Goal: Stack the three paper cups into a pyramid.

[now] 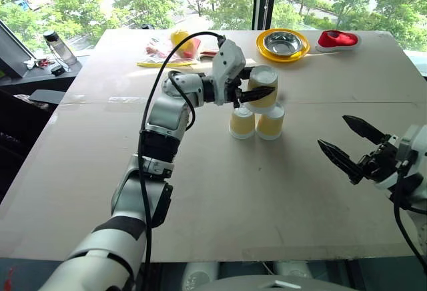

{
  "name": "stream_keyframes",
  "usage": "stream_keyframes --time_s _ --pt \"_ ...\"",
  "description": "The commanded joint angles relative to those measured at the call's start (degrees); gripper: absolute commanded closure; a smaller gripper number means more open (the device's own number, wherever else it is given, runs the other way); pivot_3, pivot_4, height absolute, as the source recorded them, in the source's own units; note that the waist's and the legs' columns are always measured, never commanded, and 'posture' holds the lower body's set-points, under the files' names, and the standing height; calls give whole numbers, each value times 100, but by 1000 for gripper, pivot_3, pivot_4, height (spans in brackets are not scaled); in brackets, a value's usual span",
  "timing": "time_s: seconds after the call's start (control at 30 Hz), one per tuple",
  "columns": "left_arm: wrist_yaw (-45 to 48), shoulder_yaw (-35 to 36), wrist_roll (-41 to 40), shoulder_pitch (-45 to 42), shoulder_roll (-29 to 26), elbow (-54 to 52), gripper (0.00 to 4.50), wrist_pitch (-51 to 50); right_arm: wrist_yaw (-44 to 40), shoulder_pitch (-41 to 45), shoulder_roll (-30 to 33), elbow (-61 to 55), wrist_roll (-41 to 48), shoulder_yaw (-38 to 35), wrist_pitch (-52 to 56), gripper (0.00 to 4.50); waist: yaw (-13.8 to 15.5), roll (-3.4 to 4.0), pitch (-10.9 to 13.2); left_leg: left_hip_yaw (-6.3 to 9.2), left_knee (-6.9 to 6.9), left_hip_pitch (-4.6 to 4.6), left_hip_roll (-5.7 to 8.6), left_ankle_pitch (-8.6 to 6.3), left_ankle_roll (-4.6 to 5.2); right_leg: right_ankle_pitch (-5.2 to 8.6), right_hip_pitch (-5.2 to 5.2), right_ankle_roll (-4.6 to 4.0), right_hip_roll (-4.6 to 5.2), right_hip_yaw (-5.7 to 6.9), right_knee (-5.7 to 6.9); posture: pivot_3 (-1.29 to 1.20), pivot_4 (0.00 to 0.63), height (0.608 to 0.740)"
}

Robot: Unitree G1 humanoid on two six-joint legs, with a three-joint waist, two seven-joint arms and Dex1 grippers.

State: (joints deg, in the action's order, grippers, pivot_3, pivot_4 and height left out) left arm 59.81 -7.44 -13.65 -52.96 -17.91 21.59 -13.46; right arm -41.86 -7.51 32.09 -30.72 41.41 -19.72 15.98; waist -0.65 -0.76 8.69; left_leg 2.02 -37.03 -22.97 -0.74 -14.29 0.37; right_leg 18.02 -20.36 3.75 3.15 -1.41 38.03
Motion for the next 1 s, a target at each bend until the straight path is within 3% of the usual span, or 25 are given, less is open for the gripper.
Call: stream_keyframes --time_s 0.03,0.6,0.63,0.67,0.73,1.0 --pt "-50 31 -25 8 -35 -372 2241 -5 -15 103 98 -67 84 -117 -4 0 8 0 0 1 -1 -1 0 0 0 0 0 0 0 1 0 0 150 740" --pt "-327 110 22 181 64 -167 2241 284 -217 74 221 -189 534 -185 197 0 3 0 0 1 -6 0 0 -2 3 0 1 0 0 0 5 0 150 740" --pt "-341 111 20 179 73 -155 1238 304 -235 69 216 -183 521 -173 186 0 4 0 0 1 -6 0 0 -1 2 0 1 0 0 1 5 0 150 740" --pt "-348 107 20 176 76 -145 1146 321 -244 64 212 -179 516 -165 184 0 4 0 0 1 -7 0 0 -1 2 0 1 0 0 1 6 0 150 740" --pt "-371 111 13 173 79 -132 202 335 -259 62 207 -168 504 -157 176 0 3 0 0 1 -7 0 0 -1 2 0 2 0 0 1 5 0 150 740" --pt "-392 227 -181 189 97 -307 90 303 -367 27 188 -105 482 -166 148 0 3 0 0 1 -7 0 0 -1 2 0 1 0 0 1 6 0 150 740"
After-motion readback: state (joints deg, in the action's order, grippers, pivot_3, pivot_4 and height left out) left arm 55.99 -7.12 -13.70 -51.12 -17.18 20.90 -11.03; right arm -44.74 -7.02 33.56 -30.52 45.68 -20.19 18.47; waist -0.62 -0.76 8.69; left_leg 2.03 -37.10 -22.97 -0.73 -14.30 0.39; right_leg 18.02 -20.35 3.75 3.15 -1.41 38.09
